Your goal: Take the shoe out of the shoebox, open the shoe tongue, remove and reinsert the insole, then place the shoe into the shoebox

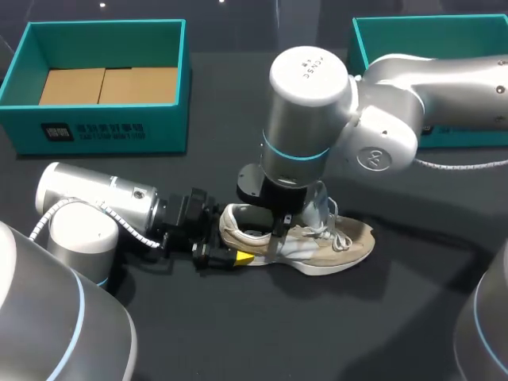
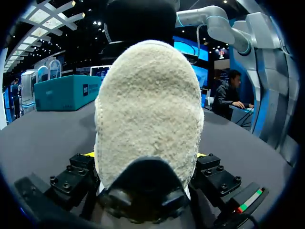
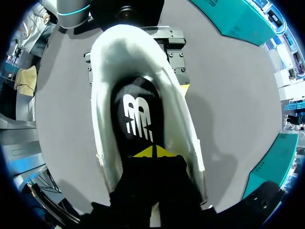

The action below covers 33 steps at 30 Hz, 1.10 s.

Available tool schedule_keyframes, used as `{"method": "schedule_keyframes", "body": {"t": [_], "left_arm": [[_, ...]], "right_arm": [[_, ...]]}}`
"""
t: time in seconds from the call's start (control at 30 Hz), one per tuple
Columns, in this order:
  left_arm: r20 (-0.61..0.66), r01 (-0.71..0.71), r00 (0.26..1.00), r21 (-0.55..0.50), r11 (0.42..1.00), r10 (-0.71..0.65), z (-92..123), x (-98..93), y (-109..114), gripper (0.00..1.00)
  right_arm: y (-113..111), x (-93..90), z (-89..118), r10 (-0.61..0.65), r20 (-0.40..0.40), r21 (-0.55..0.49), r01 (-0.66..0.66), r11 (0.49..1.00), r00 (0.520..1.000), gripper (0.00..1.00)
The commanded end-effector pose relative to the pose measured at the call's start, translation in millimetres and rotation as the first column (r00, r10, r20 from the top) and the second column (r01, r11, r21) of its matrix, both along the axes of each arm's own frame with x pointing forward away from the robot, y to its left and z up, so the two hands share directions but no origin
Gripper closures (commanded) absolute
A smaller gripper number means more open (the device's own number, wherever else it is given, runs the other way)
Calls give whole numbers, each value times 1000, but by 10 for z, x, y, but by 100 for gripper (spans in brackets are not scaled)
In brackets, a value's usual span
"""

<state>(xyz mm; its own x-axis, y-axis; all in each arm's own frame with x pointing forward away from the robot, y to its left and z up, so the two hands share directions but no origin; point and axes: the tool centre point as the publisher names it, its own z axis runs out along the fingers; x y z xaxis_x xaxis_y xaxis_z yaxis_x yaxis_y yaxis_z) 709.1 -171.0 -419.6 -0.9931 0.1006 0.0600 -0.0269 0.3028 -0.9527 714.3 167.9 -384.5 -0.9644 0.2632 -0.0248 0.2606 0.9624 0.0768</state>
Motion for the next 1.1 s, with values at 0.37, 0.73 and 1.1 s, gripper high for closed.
{"method": "schedule_keyframes", "body": {"t": [0.37, 0.73, 1.1], "left_arm": [[0, 0, 1000, -1, 1000, 0, -29, -5, 9, 100], [0, 0, 1000, -1, 1000, 0, -29, -5, 9, 100], [0, 0, 1000, -1, 1000, 0, -29, -5, 9, 100]], "right_arm": [[-51, 81, -222, 10, -74, 19, -8, 1000, 997, 54], [-51, -160, -505, 23, -217, 19, -19, 1000, 976, 64], [-170, -351, -511, 1, -232, 56, 12, 998, 973, 100]]}}
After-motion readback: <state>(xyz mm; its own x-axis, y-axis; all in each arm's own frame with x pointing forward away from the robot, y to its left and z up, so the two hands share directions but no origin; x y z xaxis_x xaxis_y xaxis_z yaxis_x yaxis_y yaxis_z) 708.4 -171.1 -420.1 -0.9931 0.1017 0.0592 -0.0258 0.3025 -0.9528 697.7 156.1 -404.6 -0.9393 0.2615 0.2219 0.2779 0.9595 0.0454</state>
